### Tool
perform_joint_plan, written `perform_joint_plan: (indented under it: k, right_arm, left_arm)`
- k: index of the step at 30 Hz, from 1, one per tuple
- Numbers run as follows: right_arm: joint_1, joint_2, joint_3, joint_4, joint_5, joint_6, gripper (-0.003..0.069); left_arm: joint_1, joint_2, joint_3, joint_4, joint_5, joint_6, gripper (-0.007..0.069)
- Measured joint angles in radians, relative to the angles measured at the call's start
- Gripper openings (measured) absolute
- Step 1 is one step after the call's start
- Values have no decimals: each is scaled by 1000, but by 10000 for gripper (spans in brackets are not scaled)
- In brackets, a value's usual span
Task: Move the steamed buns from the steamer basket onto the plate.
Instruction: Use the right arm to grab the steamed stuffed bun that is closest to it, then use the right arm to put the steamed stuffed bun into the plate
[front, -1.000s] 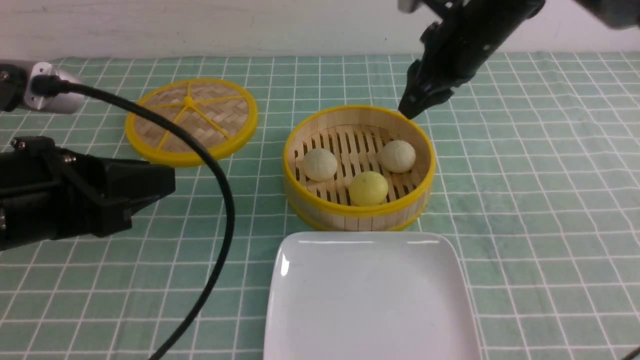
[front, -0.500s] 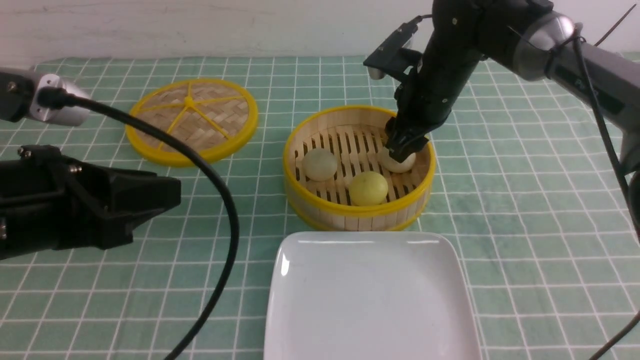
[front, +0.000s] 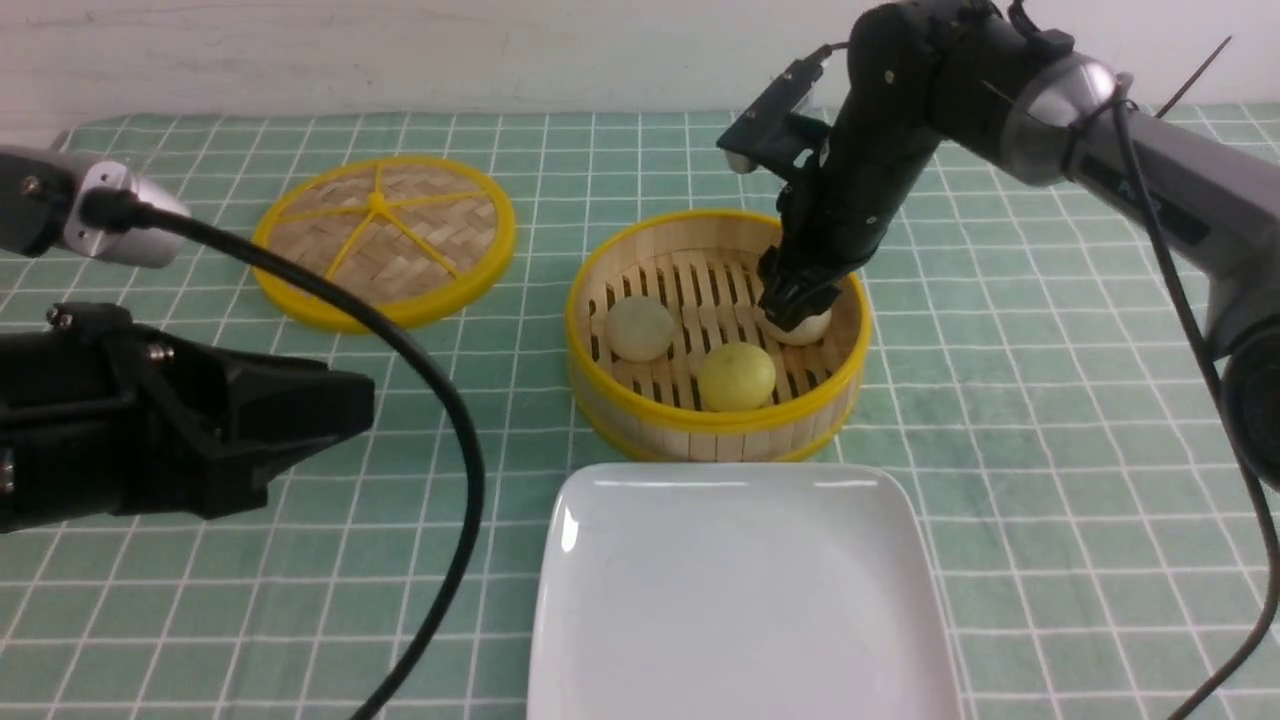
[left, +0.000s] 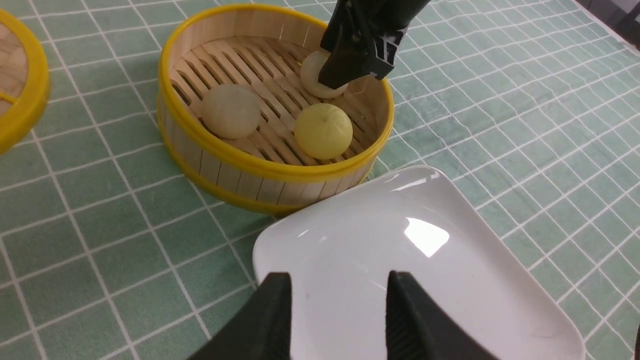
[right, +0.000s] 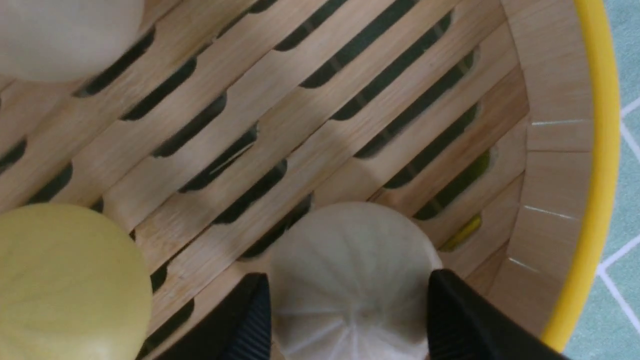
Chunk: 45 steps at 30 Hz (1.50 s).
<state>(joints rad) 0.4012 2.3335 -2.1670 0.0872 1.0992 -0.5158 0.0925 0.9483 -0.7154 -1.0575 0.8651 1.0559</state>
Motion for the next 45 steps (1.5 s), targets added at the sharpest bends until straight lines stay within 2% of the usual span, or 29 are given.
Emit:
perform_joint_plan:
  k: [3, 5, 7, 9, 10, 18, 21, 27, 29, 34, 36, 37, 44, 45]
  right_arm:
    - [0, 13, -1, -5, -9, 0, 391]
    - [0, 15, -2, -11, -13, -1, 302]
    - [0, 15, -6, -18, -13, -3, 157]
    - [0, 13, -7, -21, -12, -3, 57]
    - [0, 8, -8, -21, -6, -3, 29]
    - [31, -124, -63, -23, 97, 7, 25]
    - [43, -230, -113, -8, 135, 63, 25]
    - [42, -404, -113, 33, 159, 274, 25]
    - [42, -423, -104, 52, 161, 296, 25]
    - [42, -583, 112, 188, 160, 357, 25]
    - [43, -618, 162, 197, 160, 357, 25]
    - [43, -677, 281, 203, 160, 356, 25]
    - [43, -747, 718, 225, 122, 260, 25]
    - [43, -745, 729, 230, 116, 256, 25]
  left_arm:
    - [0, 0, 0, 3, 0, 0, 294]
    - [0, 0, 0, 4, 1, 0, 294]
    - [0, 0, 0, 9, 1, 0, 294]
    - [0, 0, 0, 11, 3, 0, 294]
    - [0, 0, 0, 13, 3, 0, 293]
    - [0, 0, 0, 19, 4, 0, 293]
    - [0, 0, 0, 19, 3, 0, 293]
    - [0, 0, 0, 19, 3, 0, 293]
    - [0, 0, 0, 19, 4, 0, 293]
    - [0, 0, 0, 19, 4, 0, 293]
    - [0, 0, 0, 20, 4, 0, 293]
    - [0, 0, 0, 20, 4, 0, 293]
    - [0, 0, 0, 20, 4, 0, 293]
    - [0, 0, 0, 20, 4, 0, 293]
